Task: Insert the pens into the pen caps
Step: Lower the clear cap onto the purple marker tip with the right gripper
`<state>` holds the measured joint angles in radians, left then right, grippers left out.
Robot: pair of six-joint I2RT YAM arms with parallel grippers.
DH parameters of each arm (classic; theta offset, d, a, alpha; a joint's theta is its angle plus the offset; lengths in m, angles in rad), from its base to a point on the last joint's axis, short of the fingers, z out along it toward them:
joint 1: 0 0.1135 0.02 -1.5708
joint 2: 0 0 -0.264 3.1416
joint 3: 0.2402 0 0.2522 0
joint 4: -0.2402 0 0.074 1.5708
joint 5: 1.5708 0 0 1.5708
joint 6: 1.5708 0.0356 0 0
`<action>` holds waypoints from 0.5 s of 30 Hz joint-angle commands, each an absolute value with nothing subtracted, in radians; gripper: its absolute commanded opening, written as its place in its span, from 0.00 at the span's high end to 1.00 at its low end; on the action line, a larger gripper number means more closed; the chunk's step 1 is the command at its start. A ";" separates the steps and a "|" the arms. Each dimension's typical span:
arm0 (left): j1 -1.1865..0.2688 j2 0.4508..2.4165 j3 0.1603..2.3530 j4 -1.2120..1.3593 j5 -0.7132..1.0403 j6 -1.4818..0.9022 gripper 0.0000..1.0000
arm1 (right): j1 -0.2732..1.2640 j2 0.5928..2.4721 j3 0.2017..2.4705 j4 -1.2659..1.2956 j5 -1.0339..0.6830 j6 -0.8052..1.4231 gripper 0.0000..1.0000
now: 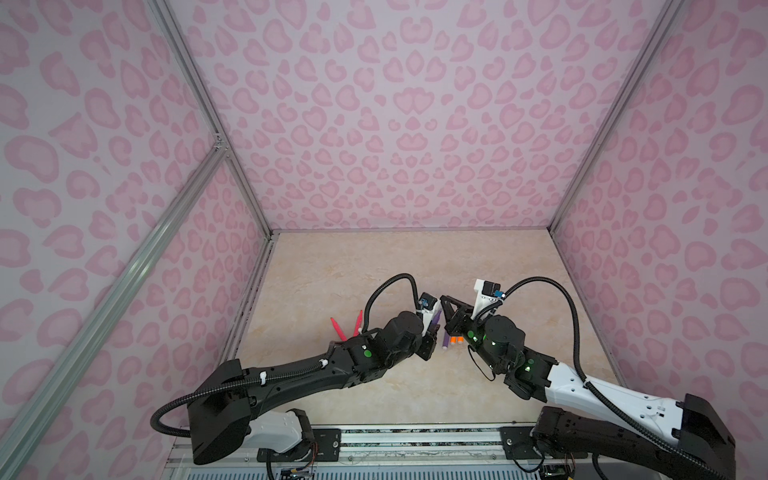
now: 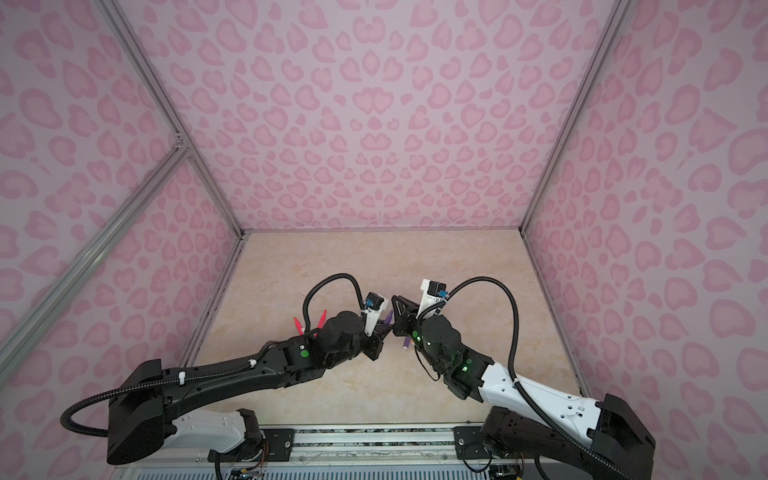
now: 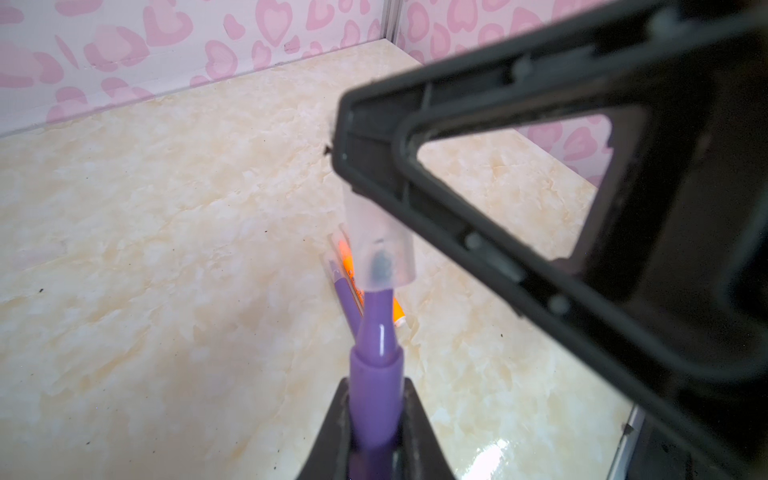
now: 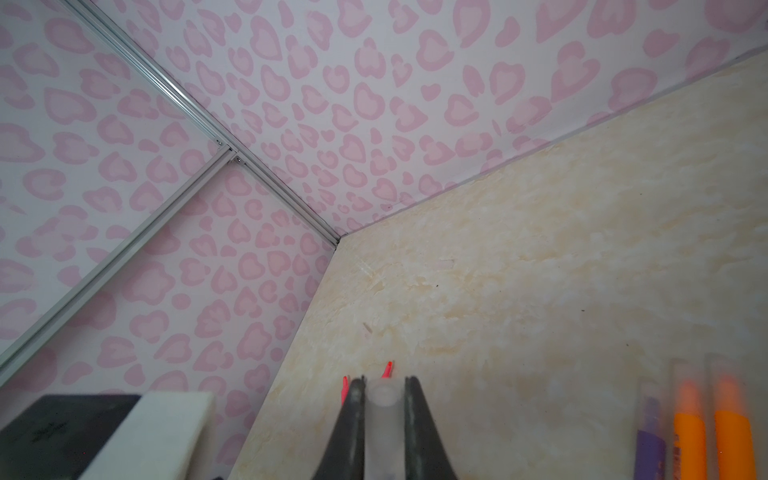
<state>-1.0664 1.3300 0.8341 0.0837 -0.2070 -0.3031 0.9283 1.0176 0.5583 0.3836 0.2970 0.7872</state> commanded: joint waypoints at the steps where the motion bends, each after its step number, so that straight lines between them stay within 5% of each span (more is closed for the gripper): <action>1: -1.055 1.305 0.824 0.147 -0.229 -0.323 0.96 | 0.941 1.032 0.570 0.375 0.306 0.790 1.00; 15: -1.051 1.281 0.802 0.183 -0.139 -0.307 0.96 | 0.946 1.087 0.580 0.392 0.369 0.784 1.00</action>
